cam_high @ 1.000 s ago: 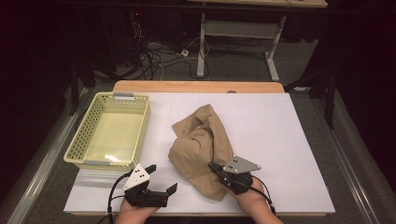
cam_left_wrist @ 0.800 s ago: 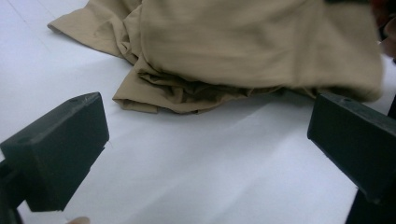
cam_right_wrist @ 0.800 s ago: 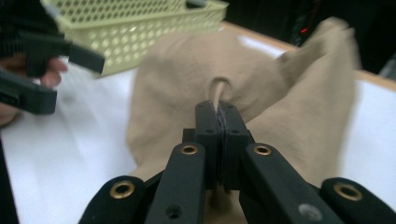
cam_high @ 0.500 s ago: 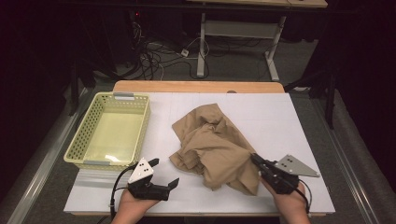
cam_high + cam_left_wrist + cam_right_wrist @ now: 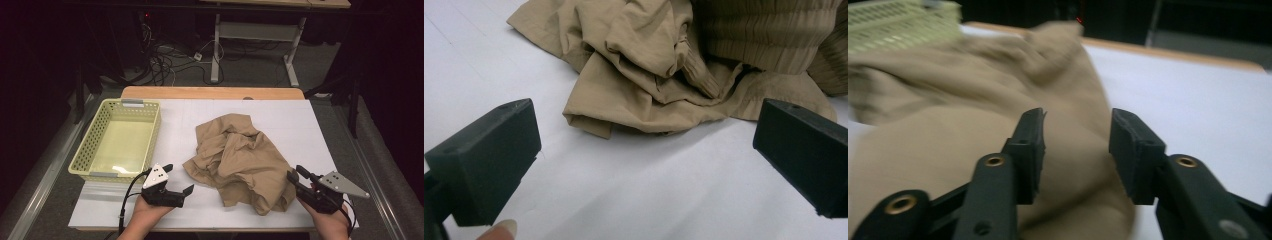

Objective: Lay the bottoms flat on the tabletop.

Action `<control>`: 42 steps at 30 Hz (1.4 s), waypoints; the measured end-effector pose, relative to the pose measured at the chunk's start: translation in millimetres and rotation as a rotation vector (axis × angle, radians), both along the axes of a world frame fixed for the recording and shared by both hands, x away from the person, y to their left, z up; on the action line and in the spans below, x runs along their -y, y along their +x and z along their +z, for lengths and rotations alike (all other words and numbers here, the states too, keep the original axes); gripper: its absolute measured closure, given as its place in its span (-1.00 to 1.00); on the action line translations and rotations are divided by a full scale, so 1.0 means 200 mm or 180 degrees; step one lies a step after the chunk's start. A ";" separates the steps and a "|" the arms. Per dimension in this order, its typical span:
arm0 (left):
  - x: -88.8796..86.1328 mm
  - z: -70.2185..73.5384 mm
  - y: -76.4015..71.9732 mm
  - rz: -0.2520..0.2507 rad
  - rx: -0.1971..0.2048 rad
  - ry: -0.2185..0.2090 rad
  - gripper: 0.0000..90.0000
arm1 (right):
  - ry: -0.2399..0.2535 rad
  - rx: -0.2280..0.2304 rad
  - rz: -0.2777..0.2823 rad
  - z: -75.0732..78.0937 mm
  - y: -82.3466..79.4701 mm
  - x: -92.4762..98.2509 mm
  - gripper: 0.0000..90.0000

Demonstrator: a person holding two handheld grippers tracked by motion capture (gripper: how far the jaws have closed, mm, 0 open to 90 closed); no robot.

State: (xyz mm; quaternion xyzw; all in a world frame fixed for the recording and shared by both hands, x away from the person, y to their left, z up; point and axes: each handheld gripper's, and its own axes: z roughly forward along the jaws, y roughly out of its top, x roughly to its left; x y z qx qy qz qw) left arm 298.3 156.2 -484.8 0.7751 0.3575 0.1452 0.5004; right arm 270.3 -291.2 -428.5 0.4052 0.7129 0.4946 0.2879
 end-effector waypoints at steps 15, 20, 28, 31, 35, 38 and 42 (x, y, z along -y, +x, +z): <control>-0.01 0.00 0.00 -0.0037 -0.0008 -0.0095 -1.00 | -0.0737 -0.0446 0.0669 -0.17 -0.04 -0.45 -0.21; -0.01 0.00 0.00 -0.0049 -0.0007 -0.0095 -1.00 | -0.0850 -0.0533 0.0778 -0.20 -0.03 -0.46 0.56; -0.01 0.00 0.00 -0.0044 -0.0009 -0.0090 -1.00 | -0.0433 -0.0121 0.0788 -0.03 -0.12 -0.40 0.80; -0.01 0.00 -0.01 -0.0049 0.0011 -0.0088 -1.00 | -0.0258 0.0063 0.0634 0.04 -0.12 -0.32 0.79; -0.01 0.00 -0.01 -0.0041 0.0008 -0.0084 -1.00 | -0.0052 0.0134 0.0329 0.08 -0.09 -0.16 0.80; -0.01 0.00 -0.01 -0.0042 0.0010 -0.0085 -0.99 | -0.0082 0.0139 0.0082 0.07 -0.06 -0.04 0.80; -0.01 0.00 -0.01 -0.0036 0.0012 -0.0081 -0.99 | -0.0101 0.0040 -0.0237 0.01 0.00 0.10 0.77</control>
